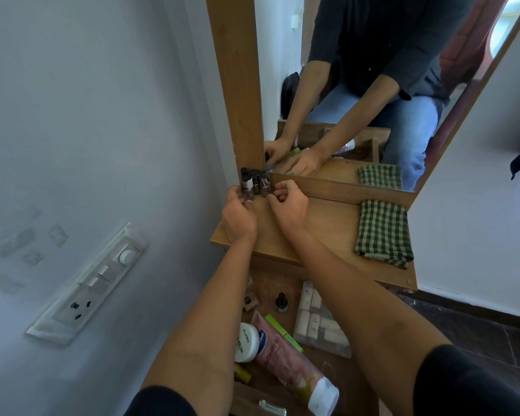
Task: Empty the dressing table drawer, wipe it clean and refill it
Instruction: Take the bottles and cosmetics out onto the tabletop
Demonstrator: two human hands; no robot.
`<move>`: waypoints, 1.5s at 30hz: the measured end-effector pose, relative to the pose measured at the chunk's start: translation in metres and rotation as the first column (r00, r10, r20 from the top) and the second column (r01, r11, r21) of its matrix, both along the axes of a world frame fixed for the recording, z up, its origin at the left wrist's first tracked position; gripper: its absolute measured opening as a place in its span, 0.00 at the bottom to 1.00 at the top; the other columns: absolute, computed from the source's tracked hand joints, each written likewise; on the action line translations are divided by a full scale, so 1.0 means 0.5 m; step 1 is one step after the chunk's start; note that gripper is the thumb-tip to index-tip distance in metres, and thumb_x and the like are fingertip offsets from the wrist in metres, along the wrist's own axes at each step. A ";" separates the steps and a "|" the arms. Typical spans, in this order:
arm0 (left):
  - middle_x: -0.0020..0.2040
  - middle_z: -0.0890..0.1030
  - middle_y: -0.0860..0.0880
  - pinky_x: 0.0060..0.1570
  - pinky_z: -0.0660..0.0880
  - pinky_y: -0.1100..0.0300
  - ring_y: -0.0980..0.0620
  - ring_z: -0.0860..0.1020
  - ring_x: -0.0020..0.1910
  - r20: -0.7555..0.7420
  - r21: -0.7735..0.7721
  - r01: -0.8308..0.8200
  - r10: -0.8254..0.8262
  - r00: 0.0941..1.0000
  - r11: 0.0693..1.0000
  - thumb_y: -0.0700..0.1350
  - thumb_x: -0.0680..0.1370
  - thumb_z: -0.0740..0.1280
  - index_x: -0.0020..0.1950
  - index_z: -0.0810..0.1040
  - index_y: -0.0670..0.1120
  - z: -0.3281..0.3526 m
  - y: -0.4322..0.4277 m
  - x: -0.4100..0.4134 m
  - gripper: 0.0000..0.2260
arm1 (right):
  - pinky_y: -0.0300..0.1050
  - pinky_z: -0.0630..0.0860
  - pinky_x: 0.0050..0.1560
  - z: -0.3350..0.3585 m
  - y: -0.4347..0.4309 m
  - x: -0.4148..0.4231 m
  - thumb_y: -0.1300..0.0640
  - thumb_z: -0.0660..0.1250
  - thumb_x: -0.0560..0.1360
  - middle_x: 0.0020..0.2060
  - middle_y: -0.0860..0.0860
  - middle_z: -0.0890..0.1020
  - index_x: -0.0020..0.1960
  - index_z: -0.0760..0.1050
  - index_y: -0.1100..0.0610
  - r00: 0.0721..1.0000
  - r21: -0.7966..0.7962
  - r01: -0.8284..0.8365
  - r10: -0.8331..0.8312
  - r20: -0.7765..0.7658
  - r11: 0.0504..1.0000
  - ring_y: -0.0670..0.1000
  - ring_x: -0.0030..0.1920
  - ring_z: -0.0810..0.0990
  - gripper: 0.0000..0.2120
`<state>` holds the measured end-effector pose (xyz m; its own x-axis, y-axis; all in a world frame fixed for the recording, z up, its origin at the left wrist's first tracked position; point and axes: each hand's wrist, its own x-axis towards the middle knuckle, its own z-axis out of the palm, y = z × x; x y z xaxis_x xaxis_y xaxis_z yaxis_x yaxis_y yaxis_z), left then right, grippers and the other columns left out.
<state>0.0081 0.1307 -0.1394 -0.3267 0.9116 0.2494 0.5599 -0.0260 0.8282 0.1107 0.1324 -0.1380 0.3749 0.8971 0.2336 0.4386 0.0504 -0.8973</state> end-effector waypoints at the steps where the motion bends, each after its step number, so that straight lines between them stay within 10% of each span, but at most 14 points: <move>1: 0.53 0.82 0.44 0.47 0.69 0.63 0.46 0.79 0.53 -0.004 -0.002 0.008 -0.008 1.000 1.000 0.37 0.78 0.62 0.65 0.71 0.42 0.003 -0.006 -0.002 0.16 | 0.31 0.70 0.42 0.002 -0.009 0.003 0.63 0.70 0.71 0.43 0.53 0.80 0.52 0.76 0.62 1.000 0.001 -0.009 0.009 -0.012 1.000 0.45 0.42 0.76 0.10; 15: 0.55 0.77 0.48 0.51 0.72 0.65 0.54 0.76 0.51 0.110 0.061 0.157 -0.163 0.980 0.986 0.39 0.78 0.66 0.63 0.72 0.41 0.005 -0.183 -0.049 0.14 | 0.38 0.76 0.45 0.006 -0.212 0.010 0.65 0.68 0.73 0.42 0.52 0.79 0.51 0.76 0.63 0.949 0.030 -0.274 0.276 -0.151 0.961 0.46 0.42 0.76 0.07; 24: 0.45 0.78 0.52 0.48 0.75 0.59 0.50 0.78 0.48 -0.146 -0.083 0.189 -0.200 0.969 0.978 0.39 0.75 0.69 0.55 0.76 0.44 -0.038 -0.306 -0.151 0.09 | 0.34 0.70 0.47 -0.059 -0.349 0.001 0.55 0.69 0.73 0.48 0.50 0.80 0.53 0.77 0.56 0.868 -0.248 -0.372 0.430 0.250 0.895 0.47 0.48 0.77 0.10; 30: 0.46 0.82 0.52 0.53 0.74 0.50 0.48 0.77 0.51 -0.444 -0.251 0.234 -0.326 0.835 0.939 0.43 0.73 0.71 0.53 0.79 0.51 -0.053 -0.343 -0.179 0.10 | 0.42 0.72 0.49 -0.072 -0.384 0.007 0.60 0.70 0.72 0.52 0.54 0.78 0.58 0.75 0.58 0.852 -0.384 -0.317 0.438 0.287 0.867 0.52 0.52 0.76 0.15; 35: 0.52 0.81 0.47 0.54 0.67 0.54 0.46 0.72 0.58 -0.733 -0.374 0.219 -0.432 0.526 0.901 0.49 0.76 0.68 0.59 0.77 0.49 -0.046 -0.350 -0.158 0.12 | 0.41 0.72 0.47 -0.085 -0.393 0.009 0.64 0.67 0.73 0.52 0.57 0.79 0.59 0.74 0.59 0.877 -0.417 -0.274 0.403 0.261 0.867 0.54 0.52 0.78 0.14; 45: 0.54 0.81 0.47 0.58 0.62 0.52 0.48 0.69 0.62 -0.788 -0.552 0.030 -0.533 0.308 0.833 0.42 0.78 0.60 0.57 0.77 0.47 -0.062 -0.329 -0.105 0.10 | 0.46 0.76 0.55 -0.110 -0.381 0.008 0.61 0.68 0.75 0.57 0.57 0.79 0.63 0.72 0.56 0.883 -0.501 -0.210 0.383 0.271 0.839 0.55 0.56 0.78 0.17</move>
<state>-0.0446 -0.0338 -0.1704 0.1637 0.9703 -0.1779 0.9592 -0.1987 -0.2012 0.1145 -0.0582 -0.1928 0.0441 0.9868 -0.1561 0.7535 -0.1355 -0.6434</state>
